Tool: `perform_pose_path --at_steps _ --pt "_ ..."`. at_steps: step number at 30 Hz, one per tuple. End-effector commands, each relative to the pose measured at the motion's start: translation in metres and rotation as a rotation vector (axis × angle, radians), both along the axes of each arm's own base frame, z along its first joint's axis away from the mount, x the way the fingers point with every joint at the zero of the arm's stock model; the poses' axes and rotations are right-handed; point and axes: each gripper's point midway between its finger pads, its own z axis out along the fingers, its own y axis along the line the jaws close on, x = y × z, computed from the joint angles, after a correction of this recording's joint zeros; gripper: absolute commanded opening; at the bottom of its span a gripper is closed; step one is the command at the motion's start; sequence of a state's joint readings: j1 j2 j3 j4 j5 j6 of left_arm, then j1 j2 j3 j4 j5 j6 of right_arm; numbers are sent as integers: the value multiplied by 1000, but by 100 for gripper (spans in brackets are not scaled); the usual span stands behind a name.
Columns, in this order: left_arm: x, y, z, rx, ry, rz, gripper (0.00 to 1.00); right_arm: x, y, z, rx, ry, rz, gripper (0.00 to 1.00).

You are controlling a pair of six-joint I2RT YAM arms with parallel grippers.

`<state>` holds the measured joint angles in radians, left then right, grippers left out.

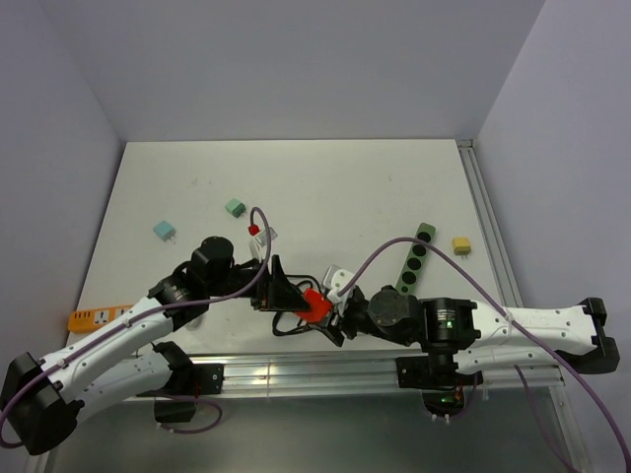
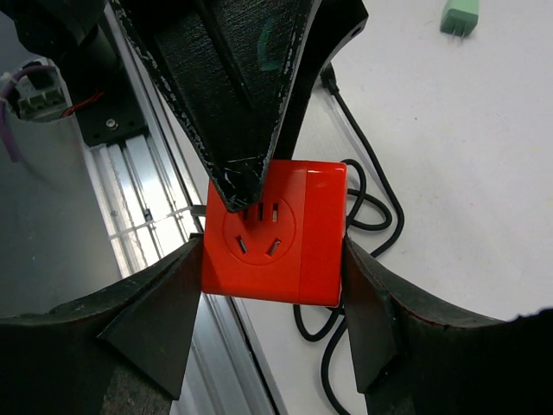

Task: Insert the plug

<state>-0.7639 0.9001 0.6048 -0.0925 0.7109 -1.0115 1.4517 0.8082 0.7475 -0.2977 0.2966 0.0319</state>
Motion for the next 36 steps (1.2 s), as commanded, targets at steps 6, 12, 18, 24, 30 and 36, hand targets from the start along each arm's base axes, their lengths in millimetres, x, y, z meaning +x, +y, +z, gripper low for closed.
perform_pose_path --at_steps 6,12,18,24,30,36 --pt "-15 -3 22 -123 -18 -79 83 7 4 25 102 -55 -52 0" --pt "-13 -2 19 -104 -13 -69 91 2 4 31 110 -65 -47 0" --pt "-13 -4 23 -122 -19 -81 89 -4 6 32 115 -71 -33 0" --pt "-20 -5 30 -176 -12 -117 75 -2 7 34 140 -79 -49 0" --pt "-22 -4 33 -182 -14 -127 78 3 6 32 127 -110 -65 0" --pt "-19 -4 35 -181 -25 -112 53 4 8 27 113 -99 -78 0"
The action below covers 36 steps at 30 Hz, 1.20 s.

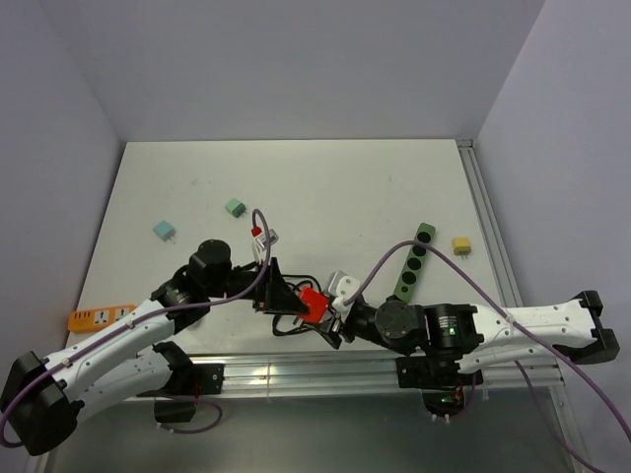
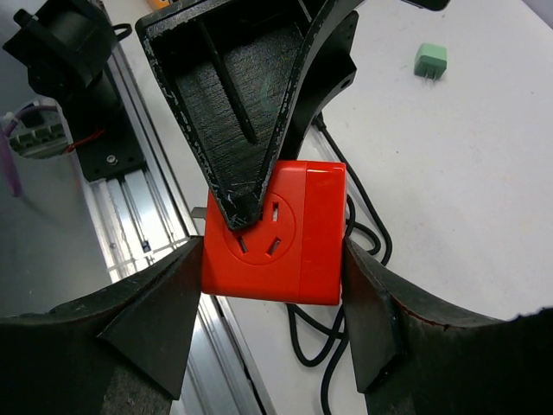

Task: Insert the plug

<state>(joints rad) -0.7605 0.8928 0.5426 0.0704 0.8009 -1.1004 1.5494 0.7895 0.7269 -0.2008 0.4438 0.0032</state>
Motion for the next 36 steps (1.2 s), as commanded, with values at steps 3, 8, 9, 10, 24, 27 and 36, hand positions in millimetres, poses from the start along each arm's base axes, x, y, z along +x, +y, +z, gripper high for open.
perform_pose_path --at_steps 3,8,9,10,24,27,36 --pt "-1 -2 20 -51 -63 -13 0 7 4 6 28 23 -67 25" --pt "23 1 12 28 -190 104 0 12 -1 0 -7 113 -170 66" --pt "29 3 12 47 -219 135 0 14 -7 -6 -13 149 -218 75" --pt "45 8 8 95 -286 214 0 14 -10 -5 -5 170 -239 78" --pt "104 38 57 33 -805 547 0 25 -70 78 285 588 -494 100" --pt "99 40 71 -23 -898 549 0 42 -68 97 273 670 -476 100" --pt "93 48 92 -42 -1154 552 0 71 -28 90 109 828 -432 96"
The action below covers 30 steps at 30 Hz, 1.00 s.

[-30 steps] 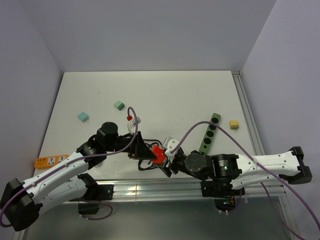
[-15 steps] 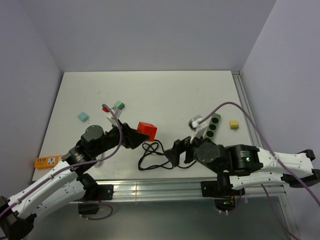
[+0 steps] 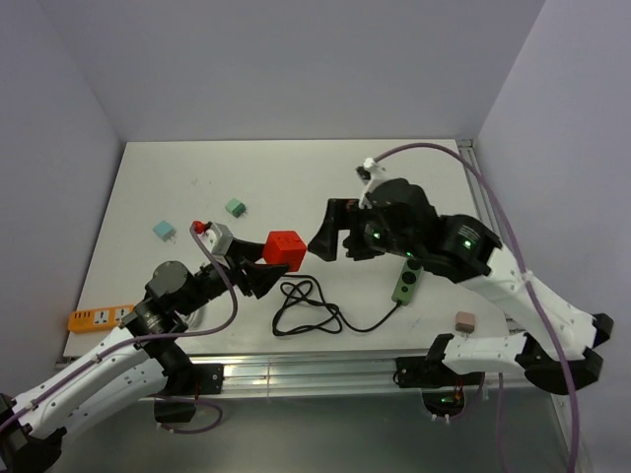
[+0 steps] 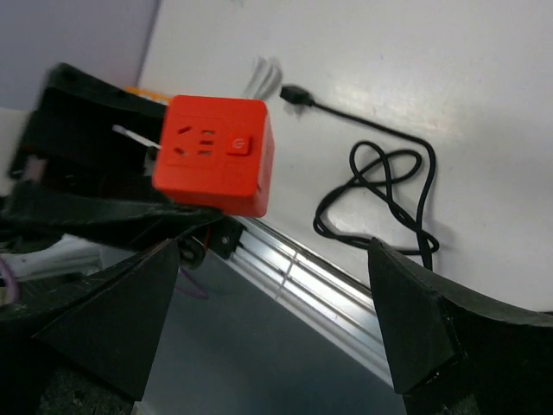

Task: Insert the plug

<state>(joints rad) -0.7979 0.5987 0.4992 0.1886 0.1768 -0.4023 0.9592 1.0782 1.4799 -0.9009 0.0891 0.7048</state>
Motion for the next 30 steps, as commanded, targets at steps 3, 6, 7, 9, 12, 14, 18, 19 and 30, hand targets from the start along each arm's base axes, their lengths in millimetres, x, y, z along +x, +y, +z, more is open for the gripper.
perform_pose_path --at_steps 3,6,7,9,12,14,18,19,30 --pt "13 -4 28 94 -248 21 0 -8 19 -13 -62 125 148 97" --pt "20 -10 23 194 -277 6 0 -12 29 -6 -51 128 224 97" --pt "22 -10 24 210 -281 10 0 -17 33 -4 -46 129 270 97" --pt "24 -9 32 220 -312 20 0 -20 36 0 -40 134 297 97" --pt "15 -9 39 197 -345 -14 0 -21 38 -3 -54 146 321 97" --pt "7 -11 42 196 -409 -49 0 -23 41 -6 -49 168 345 97" --pt "-6 -13 42 168 -433 -109 0 -20 48 -7 -16 198 388 98" --pt "-8 -14 42 167 -436 -123 0 -18 50 -9 -18 205 392 98" --pt "-14 -16 42 170 -445 -155 0 -2 59 -15 -15 309 403 91"
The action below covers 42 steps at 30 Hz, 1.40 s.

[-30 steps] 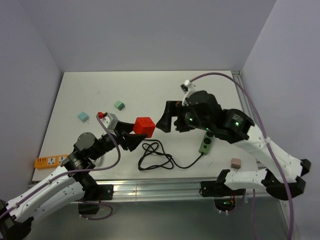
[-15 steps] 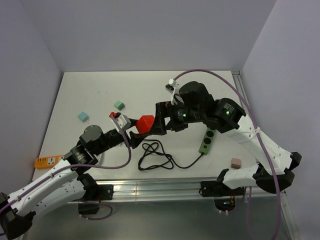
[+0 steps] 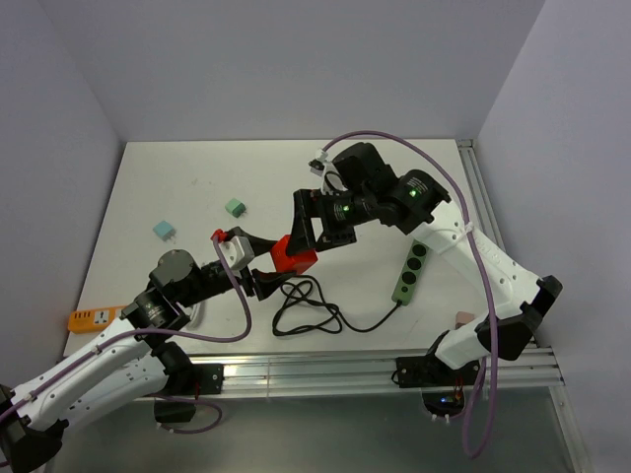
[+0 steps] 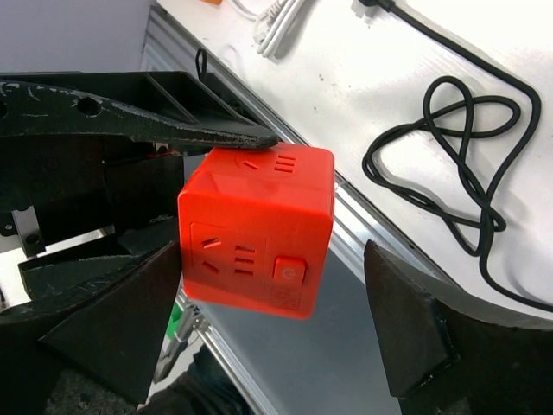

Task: Insert the plug

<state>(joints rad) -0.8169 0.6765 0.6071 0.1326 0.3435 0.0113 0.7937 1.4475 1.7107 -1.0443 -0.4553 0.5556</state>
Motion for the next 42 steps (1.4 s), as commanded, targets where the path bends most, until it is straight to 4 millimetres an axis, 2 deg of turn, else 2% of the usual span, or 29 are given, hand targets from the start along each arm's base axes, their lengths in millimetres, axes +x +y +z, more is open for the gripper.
perform_pose_path --at_steps 1,6,20,25,27,28,30,31,32,33,34,35,37,38,40,41,42 --pt "-6 0 27 -56 -83 -26 0 -5 2 16 40 -1 36 90" --pt "-2 -1 26 -48 -75 -8 0 -5 4 12 38 25 25 82" --pt "3 -4 27 -41 -55 4 0 3 7 -3 -12 42 -18 85" --pt "3 -5 25 -33 -47 -1 0 2 11 -10 -31 53 -16 81" --pt "2 -5 24 -33 -48 -9 0 4 12 -10 -39 43 -22 69" --pt "1 -6 23 -35 -45 -12 0 5 12 -10 -38 37 -25 58" --pt "-1 -5 24 -37 -47 -18 0 4 12 -12 -39 39 -25 10" --pt "0 -5 24 -37 -42 -14 0 4 12 -14 -43 41 -26 0" --pt "2 -3 27 -43 -36 3 1 5 11 -16 -49 39 -27 0" --pt "4 -1 28 -43 -34 19 6 5 11 -12 -31 24 -32 0" --pt "9 2 32 -86 39 69 15 8 8 -18 -46 16 -50 0" --pt "11 4 33 -99 62 90 37 11 5 -18 -53 -1 -70 0" --pt "13 8 38 -142 125 124 53 19 -5 -18 -82 -43 -123 0" --pt "12 12 42 -158 133 132 69 28 -13 -23 -120 -71 -175 0" --pt "10 16 44 -187 176 146 87 37 -26 -26 -150 -96 -229 0" --pt "8 21 49 -210 180 156 96 46 -36 -34 -190 -112 -280 0" --pt "12 27 49 -225 197 201 99 49 -42 -34 -192 -122 -305 0"
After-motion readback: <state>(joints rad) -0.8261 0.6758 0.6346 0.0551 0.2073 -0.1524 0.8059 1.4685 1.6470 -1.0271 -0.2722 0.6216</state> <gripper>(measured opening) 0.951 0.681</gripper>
